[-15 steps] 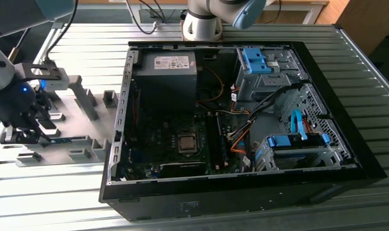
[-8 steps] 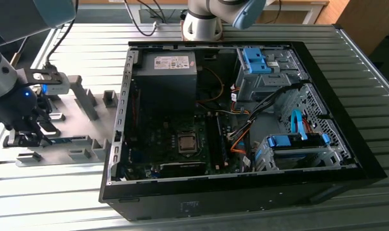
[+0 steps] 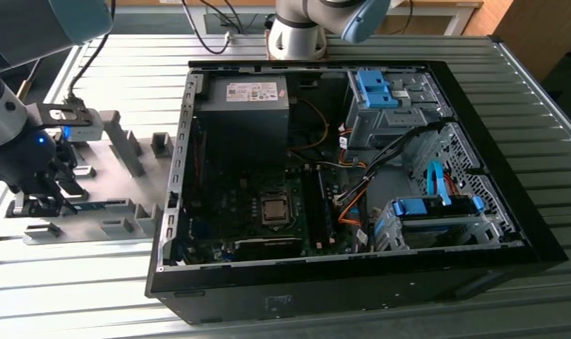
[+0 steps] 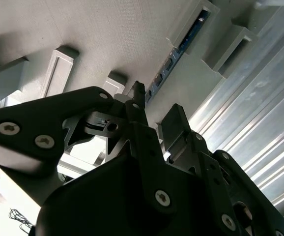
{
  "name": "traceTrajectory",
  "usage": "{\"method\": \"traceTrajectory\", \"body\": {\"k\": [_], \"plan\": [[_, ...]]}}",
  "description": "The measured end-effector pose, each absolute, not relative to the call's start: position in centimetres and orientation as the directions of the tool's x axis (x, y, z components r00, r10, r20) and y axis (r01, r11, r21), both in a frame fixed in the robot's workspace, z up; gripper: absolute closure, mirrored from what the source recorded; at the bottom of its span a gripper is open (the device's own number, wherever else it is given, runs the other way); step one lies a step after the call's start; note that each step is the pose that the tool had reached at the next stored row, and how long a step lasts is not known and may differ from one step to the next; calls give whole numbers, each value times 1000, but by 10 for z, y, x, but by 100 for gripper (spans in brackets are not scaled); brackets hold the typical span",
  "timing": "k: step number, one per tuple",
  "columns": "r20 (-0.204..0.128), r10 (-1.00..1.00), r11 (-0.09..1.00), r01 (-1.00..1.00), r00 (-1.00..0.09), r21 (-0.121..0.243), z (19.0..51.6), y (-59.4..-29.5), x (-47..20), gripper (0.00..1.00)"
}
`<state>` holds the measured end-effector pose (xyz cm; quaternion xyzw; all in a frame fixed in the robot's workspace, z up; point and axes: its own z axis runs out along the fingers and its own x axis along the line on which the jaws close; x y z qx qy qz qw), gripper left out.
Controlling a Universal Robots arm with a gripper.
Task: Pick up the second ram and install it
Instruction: 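Pick up the second ram and move it above second insertion slot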
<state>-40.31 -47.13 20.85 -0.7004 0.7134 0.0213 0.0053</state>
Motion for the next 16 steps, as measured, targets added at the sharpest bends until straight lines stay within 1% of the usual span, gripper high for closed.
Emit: {"method": "traceTrajectory", "body": {"k": [16], "plan": [[-37,-999,18,-1000,-19,23,204,-471,-403,58]]}}
